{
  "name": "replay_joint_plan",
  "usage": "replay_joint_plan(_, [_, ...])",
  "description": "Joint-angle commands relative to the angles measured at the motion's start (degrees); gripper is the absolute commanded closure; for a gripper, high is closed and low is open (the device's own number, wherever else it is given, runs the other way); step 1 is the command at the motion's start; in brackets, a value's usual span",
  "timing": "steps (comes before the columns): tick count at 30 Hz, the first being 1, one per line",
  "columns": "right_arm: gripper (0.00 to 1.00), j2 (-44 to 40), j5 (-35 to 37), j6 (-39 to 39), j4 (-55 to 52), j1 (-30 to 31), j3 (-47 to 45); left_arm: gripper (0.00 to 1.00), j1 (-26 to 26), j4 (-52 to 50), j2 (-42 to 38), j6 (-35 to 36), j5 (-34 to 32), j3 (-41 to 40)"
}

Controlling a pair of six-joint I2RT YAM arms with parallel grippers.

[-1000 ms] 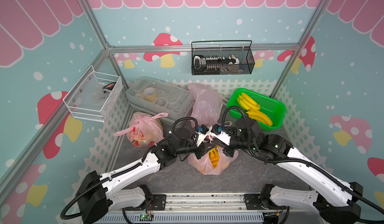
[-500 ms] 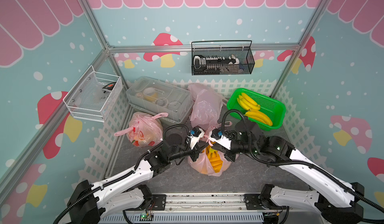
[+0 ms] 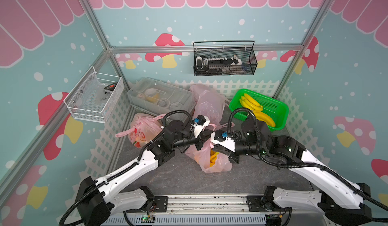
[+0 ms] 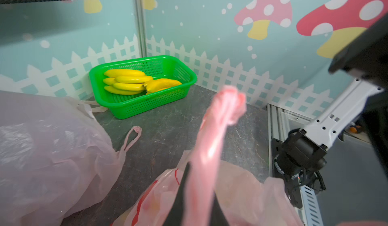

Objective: Place the banana into a plastic bag & tie a knot
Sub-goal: Cross the plastic bag at the center of the board.

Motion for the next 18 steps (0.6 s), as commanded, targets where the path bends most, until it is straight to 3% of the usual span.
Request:
replay_joint_plan(1, [1.0, 1.5, 1.3, -2.3, -1.3, -1.8, 2.6, 1.0, -1.4, -5.3, 1.9, 6.1, 7.5, 2.5])
replay_joint_plan(5, [1.0, 2.7, 5.2, -2.6, -1.4, -3.0, 0.5, 1.0, -2.2, -8.3, 2.6, 8.4, 9.6, 2.0])
replay_joint_plan(10, [1.0, 2.3, 8.8, -2.5, -1.0, -3.0, -2.9, 0.97, -1.7, -8.8, 1.7, 6.3, 8.2, -0.4])
replay_joint_plan(18, [1.0, 1.1, 9.9, -3.7, -0.4, -3.0, -5.1, 0.69, -0.6, -9.2, 1.2, 4.6, 9.8, -1.7])
